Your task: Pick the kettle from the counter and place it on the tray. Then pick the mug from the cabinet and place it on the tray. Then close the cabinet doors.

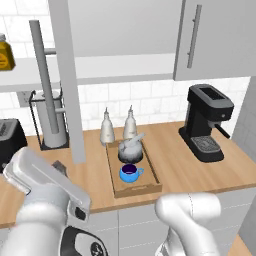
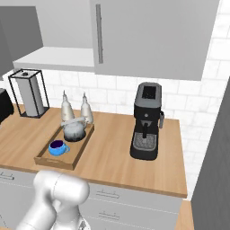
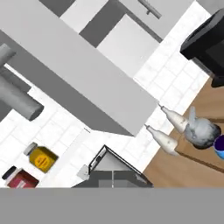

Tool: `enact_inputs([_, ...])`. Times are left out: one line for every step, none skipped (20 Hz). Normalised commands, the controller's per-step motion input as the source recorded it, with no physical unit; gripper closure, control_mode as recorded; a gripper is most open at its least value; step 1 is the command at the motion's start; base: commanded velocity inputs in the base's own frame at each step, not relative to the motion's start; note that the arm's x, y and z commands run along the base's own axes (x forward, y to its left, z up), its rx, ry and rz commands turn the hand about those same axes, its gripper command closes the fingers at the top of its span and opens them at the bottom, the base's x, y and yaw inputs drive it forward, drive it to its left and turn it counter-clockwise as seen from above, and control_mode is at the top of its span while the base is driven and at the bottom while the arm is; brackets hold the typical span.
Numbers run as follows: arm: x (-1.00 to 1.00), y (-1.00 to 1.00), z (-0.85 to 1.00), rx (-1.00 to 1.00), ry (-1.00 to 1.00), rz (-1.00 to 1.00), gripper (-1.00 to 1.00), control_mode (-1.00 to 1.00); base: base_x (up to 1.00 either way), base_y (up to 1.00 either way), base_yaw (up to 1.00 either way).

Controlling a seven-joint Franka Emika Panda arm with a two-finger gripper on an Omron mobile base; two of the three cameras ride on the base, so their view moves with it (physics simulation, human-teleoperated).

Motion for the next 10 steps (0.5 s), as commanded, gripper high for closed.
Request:
enact_inputs([0.95, 1.0, 0.0, -0.05, -0.12, -0.28, 1.0, -1.0, 0.0, 0.0, 0.0])
enact_inputs([0.93, 1.0, 0.0, -0.04, -0.15, -0.25, 1.0, -1.0, 0.0, 0.0, 0.0])
enact_inputs([0.94, 1.0, 0.0, -0.03, -0.15, -0.23, 1.0, -1.0, 0.0, 0.0, 0.0])
enact_inputs([1.0, 1.0, 0.0, -0.04, -0.15, -0.24, 1.0, -1.0, 0.0, 0.0, 0.0])
enact_inputs([1.0, 1.0, 0.0, -0.03, -0.14, -0.24, 1.0, -1.0, 0.0, 0.0, 0.0])
enact_inputs([1.0, 1.0, 0.0, -0.07, -0.11, -0.22, 1.0, -1.0, 0.0, 0.0, 0.0])
enact_inputs([1.0, 1.0, -0.02, -0.05, -0.09, -0.23, 1.0, -1.0, 0.0, 0.0, 0.0])
enact_inputs([1.0, 1.0, -0.16, -0.05, -0.03, -0.23, 1.0, -1.0, 0.0, 0.0, 0.0])
enact_inputs([1.0, 0.76, -0.26, -0.09, 0.0, -0.21, 1.0, -1.0, 0.0, 0.0, 0.0])
enact_inputs([0.98, 0.49, -0.41, -0.21, 0.0, -0.21, 1.0, -1.0, 0.0, 0.0, 0.0])
